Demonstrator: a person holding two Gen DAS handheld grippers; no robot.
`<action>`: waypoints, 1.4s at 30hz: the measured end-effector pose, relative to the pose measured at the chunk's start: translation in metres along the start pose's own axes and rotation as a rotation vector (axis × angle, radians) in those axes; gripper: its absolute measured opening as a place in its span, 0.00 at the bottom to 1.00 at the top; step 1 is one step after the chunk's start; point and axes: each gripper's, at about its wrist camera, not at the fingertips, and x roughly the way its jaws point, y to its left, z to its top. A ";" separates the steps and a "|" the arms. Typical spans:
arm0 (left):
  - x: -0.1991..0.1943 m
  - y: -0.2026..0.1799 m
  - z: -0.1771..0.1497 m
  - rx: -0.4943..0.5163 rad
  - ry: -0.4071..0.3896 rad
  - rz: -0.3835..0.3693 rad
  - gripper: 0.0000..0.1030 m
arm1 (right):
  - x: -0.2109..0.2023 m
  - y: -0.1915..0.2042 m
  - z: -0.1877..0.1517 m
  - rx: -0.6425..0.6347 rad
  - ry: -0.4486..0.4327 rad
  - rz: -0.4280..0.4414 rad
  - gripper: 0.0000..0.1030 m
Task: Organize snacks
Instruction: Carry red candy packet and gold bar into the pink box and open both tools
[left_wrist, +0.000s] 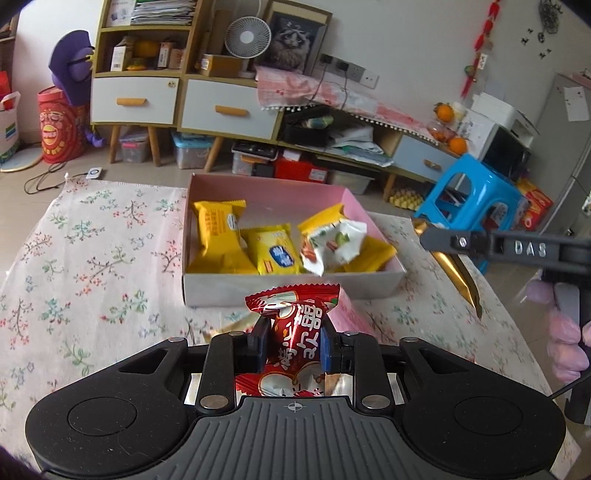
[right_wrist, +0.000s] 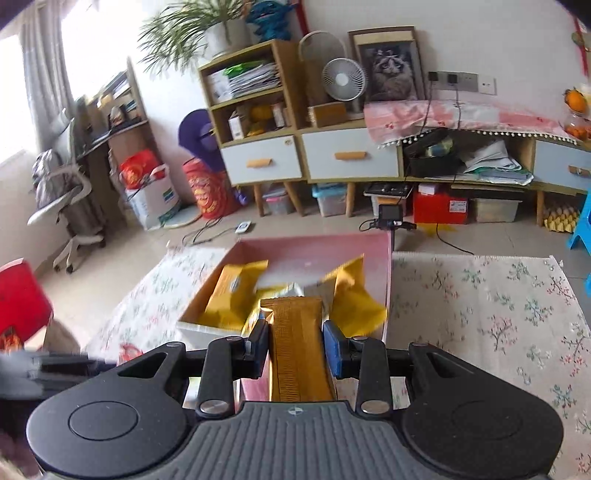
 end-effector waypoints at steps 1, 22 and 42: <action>0.003 -0.001 0.003 -0.003 -0.002 0.008 0.23 | 0.003 0.000 0.004 0.013 -0.004 -0.003 0.20; 0.105 0.013 0.064 -0.023 0.006 0.135 0.23 | 0.073 -0.043 0.044 0.298 -0.066 -0.041 0.20; 0.129 0.001 0.075 0.015 -0.041 0.128 0.91 | 0.096 -0.051 0.041 0.345 -0.057 -0.046 0.68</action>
